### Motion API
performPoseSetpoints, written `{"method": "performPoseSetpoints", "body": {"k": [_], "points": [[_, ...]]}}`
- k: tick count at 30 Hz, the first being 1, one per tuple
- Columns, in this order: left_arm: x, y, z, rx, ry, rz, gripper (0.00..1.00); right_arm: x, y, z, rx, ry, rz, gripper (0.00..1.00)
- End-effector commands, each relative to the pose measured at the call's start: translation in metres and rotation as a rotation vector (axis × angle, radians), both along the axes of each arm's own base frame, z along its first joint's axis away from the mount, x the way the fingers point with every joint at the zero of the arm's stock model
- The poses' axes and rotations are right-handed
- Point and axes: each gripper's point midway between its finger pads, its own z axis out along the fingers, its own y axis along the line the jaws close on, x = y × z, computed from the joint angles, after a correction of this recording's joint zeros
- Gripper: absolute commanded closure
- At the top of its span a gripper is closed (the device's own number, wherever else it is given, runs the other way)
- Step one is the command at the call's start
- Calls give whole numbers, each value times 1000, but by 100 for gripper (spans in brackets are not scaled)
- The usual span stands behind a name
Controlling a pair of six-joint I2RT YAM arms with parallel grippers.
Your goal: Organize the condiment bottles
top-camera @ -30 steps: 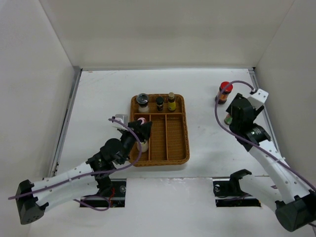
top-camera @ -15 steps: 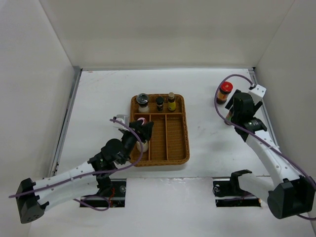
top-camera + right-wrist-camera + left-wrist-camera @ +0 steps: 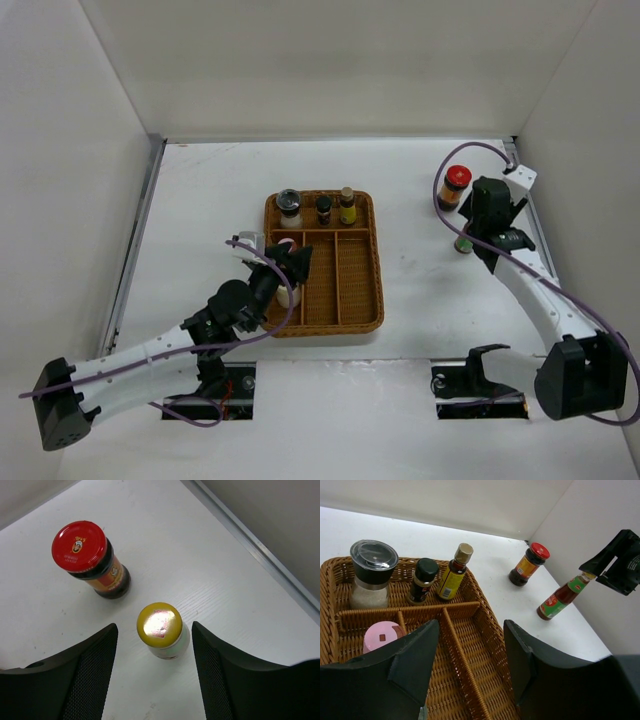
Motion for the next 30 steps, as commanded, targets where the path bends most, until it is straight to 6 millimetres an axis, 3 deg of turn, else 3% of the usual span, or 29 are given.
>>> {"method": "performPoseSetpoints", "body": {"k": [1,10,18,23,30], "points": [[1,1,4,-16,-23,2,47,15,0,26,9,-88,2,35],[2,2,3,-12,-25,7,47,20,-7,20,0,-71,-20,45],[4,0,0,-3,-19,12,46,20,-9,19,-12,-63,-28,64],[5,-1,-2,3,-16,12,46,14,-12,38,-17,-119,-45,71],[5,0,-1,4,-17,15,46,-3,-7,74,-29,-213,-33,73]]}}
